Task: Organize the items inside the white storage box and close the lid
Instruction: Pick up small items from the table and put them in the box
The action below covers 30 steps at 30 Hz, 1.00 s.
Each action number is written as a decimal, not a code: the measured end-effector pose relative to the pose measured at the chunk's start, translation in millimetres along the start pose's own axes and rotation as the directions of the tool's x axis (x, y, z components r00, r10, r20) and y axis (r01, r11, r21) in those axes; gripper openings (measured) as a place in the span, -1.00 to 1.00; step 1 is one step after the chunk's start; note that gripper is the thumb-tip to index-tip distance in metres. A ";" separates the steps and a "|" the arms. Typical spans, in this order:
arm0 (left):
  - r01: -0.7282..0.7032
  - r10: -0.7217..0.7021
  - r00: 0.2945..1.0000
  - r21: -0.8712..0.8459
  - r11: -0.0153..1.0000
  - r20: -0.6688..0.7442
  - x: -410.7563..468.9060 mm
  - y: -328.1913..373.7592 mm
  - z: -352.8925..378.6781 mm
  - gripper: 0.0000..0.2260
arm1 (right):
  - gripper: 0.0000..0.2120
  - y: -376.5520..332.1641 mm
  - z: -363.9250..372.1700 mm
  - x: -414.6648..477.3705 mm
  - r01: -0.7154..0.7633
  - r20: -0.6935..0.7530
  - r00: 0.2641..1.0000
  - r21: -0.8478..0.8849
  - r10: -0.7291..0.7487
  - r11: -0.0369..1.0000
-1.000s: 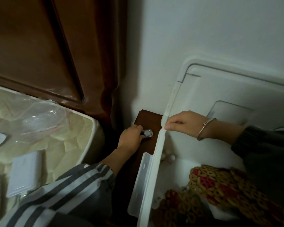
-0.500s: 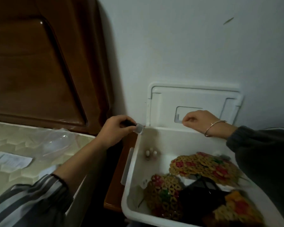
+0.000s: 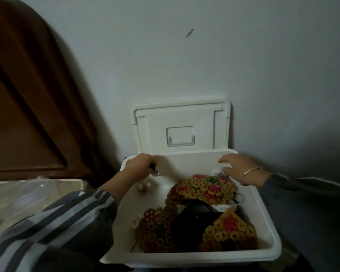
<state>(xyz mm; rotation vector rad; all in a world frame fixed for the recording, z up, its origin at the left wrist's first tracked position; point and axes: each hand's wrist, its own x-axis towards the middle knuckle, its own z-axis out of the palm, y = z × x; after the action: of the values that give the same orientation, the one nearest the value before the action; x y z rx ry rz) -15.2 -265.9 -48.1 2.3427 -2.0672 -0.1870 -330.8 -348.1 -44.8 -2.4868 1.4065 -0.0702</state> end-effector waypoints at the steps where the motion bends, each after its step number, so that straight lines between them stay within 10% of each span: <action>1: 0.004 -0.004 1.000 0.021 1.000 0.000 2.5 1.4 5.9 -0.86 | -0.66 5.4 1.9 1.8 0.015 -0.039 0.999 0.046 -0.013 0.999; 15: 0.213 -0.145 0.955 -0.262 0.941 0.258 5.2 -0.5 47.5 -0.77 | -0.48 29.7 20.9 -2.6 -0.022 -0.110 0.992 0.309 0.059 0.951; 30: 0.279 -0.266 0.960 -0.371 0.886 0.085 -0.6 -3.5 73.0 -0.72 | -0.48 30.7 21.6 -2.5 -0.029 -0.120 0.991 0.293 0.067 0.956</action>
<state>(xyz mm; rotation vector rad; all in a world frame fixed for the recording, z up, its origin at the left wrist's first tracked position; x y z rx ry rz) -18.9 -259.7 -120.8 2.3728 -1.5233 -0.5762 -353.8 -356.2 -73.5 -2.2383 1.3918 -0.4043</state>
